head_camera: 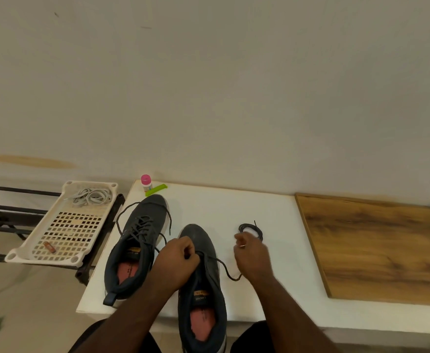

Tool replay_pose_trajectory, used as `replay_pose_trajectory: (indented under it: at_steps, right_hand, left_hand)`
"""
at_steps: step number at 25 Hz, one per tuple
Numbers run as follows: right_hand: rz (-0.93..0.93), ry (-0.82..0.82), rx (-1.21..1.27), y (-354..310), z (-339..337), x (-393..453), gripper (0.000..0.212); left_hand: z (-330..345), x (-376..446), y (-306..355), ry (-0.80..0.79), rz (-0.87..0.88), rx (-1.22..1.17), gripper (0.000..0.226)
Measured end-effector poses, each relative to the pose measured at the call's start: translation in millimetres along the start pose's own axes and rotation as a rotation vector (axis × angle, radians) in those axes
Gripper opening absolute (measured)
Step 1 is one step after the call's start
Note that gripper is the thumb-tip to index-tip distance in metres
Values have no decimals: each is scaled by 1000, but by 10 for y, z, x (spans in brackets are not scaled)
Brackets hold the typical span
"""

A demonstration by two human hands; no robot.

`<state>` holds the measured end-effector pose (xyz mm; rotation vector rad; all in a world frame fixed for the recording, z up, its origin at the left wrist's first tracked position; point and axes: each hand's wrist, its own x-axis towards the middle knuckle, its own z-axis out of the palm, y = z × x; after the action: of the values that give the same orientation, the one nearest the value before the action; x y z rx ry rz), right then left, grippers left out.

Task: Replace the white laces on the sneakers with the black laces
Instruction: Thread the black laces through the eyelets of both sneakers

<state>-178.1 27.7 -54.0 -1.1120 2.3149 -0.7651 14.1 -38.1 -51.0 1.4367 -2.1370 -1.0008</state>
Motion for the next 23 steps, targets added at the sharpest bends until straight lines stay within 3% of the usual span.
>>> replay_pose_trajectory:
  at_steps: [2,5,7,9,11,15,18,19,21,23]
  right_hand:
    - [4,58,-170,192,-126,180,37]
    - [-27,-68,-325,324,-177,343,47]
    - [-78,-116,-462,323,-98,345,46]
    - [-114,-111,-541,322,-24,343,39]
    - [-53,-78,-278,250,-21,288,33]
    - [205,-30,881,-120,-379,82,31]
    - [246,-48,1218,-228,-664,-7,31]
    - [263,-40,1261,-210,-712,2,31]
    - [322,-38,1339,-165,-771,20,32]
    - [367,-100,1371,-133,-784,13,34]
  left_hand:
    - [53,-16,28,19,-42,-5,12]
    - [99,-38,101,62,-76,-42,12]
    - [116,-41,181,139,-23,30,6]
    - [172,-26,371,142,75,123,18]
    - [230,26,629,38,60,-1,31]
    - [318,234,919,-281,-170,-214,56]
    - [354,255,1017,-552,-177,-288,55]
    - [373,246,1032,-557,-176,-274,50]
    - [393,285,1025,-402,-180,-249,37]
    - [348,346,974,-226,-158,-232,43]
